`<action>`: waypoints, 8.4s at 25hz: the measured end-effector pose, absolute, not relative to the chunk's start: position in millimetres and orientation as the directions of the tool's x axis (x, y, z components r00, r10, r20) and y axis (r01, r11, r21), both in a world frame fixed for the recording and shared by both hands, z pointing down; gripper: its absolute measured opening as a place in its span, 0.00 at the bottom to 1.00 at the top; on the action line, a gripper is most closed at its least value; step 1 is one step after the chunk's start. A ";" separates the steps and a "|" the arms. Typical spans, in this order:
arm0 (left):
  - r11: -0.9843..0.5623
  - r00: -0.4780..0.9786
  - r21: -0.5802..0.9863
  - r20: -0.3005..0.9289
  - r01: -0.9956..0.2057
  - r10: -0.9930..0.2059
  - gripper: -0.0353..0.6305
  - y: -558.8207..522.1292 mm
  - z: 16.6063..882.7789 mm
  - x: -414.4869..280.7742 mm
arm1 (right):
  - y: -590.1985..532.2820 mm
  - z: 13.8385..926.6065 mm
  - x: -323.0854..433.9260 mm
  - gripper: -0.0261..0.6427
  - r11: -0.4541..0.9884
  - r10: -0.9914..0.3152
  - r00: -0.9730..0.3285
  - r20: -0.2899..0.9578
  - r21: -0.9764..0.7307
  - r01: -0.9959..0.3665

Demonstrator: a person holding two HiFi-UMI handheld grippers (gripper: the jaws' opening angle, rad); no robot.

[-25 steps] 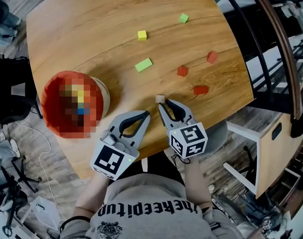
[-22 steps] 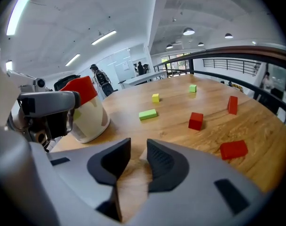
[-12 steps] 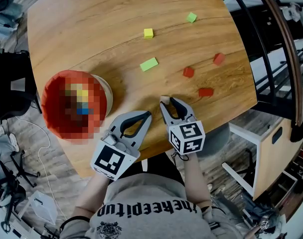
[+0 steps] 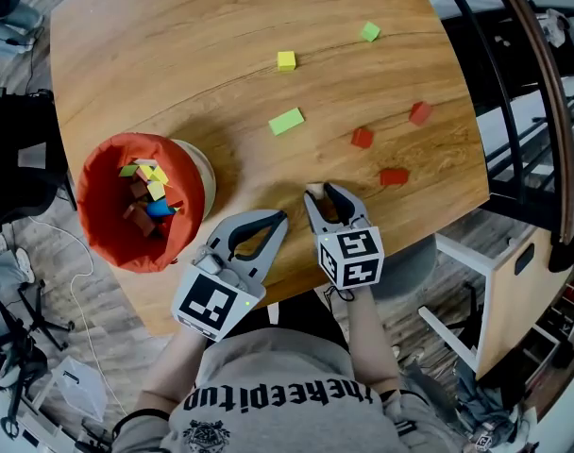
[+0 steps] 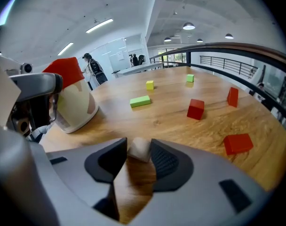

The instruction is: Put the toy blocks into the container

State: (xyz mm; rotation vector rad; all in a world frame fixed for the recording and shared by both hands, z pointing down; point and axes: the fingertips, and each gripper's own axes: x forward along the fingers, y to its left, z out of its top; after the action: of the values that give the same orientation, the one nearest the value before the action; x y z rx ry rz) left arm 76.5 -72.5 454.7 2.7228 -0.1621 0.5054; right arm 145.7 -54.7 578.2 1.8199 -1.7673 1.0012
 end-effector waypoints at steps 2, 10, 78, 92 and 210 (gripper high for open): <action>-0.926 0.929 0.335 0.368 -0.175 -0.042 0.07 -72.3 455.2 76.8 | -53.3 581.9 144.3 0.29 -0.111 -0.669 -0.063 0.741 -0.184 -0.977; -0.923 0.929 0.341 0.368 -0.177 -0.043 0.07 -73.0 456.1 77.2 | -53.2 583.8 145.6 0.29 -0.130 -0.667 -0.026 0.745 -0.150 -0.980; -0.783 0.795 0.155 0.203 -0.602 -0.571 0.07 -63.7 367.0 -73.7 | -114.3 357.6 -21.0 0.27 0.457 -0.823 -0.469 0.322 -0.115 -0.882; -0.704 0.719 0.151 0.189 -0.694 -0.668 0.07 -65.7 360.8 -125.4 | -127.4 348.4 -70.5 0.28 0.539 -0.783 -0.540 0.308 -0.097 -0.837; -0.968 0.963 0.220 0.210 0.121 0.168 0.07 4.9 381.3 107.6 | 19.3 375.1 177.0 0.06 -0.295 -0.911 0.224 0.347 -0.167 -0.941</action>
State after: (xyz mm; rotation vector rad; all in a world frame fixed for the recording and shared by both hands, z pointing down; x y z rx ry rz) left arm 107.6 4.9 381.3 2.9075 0.2158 0.3369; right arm 177.0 19.3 375.1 2.3955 -1.8158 0.5907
